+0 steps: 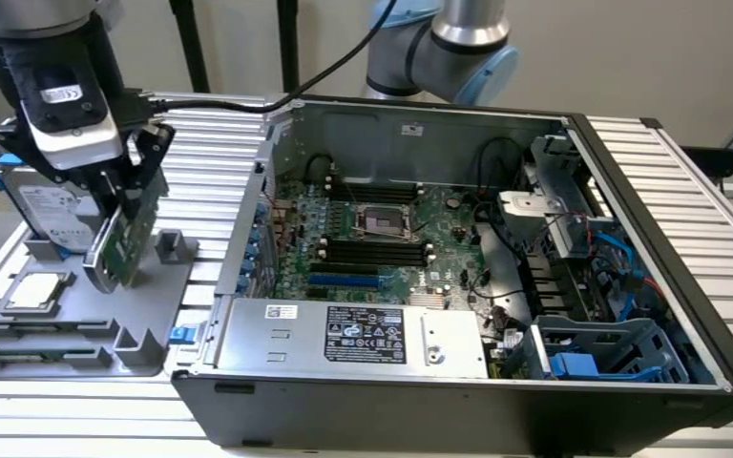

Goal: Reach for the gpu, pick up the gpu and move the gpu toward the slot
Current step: 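Pick up the gpu and move the gpu toward the slot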

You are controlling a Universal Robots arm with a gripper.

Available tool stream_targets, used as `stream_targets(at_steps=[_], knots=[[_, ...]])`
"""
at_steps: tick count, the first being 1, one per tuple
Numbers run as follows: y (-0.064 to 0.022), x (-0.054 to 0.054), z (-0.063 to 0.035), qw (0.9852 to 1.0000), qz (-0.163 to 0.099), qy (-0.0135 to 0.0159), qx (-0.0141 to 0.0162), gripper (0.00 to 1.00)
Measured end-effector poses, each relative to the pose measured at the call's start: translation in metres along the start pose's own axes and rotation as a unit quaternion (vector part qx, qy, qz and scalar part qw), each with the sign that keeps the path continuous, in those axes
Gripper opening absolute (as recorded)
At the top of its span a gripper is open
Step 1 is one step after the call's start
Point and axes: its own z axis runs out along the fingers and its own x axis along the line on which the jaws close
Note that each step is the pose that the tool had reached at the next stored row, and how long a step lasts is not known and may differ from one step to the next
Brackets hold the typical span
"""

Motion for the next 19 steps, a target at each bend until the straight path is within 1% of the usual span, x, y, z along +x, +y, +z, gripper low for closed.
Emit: stream_targets(at_steps=[2,5,11,17,19], knots=[[0.0000,-0.005,-0.0095,1.0000,0.000,0.0003,0.0000,0.26],[-0.0001,-0.015,-0.0233,1.0000,-0.001,0.0009,-0.0004,0.26],[-0.0006,-0.039,-0.0515,1.0000,-0.001,0.0026,-0.0026,0.26],[-0.0010,-0.065,-0.0795,1.0000,-0.002,0.0058,-0.0039,0.26],[-0.0011,-0.074,-0.0865,1.0000,-0.002,0.0073,-0.0043,0.26]])
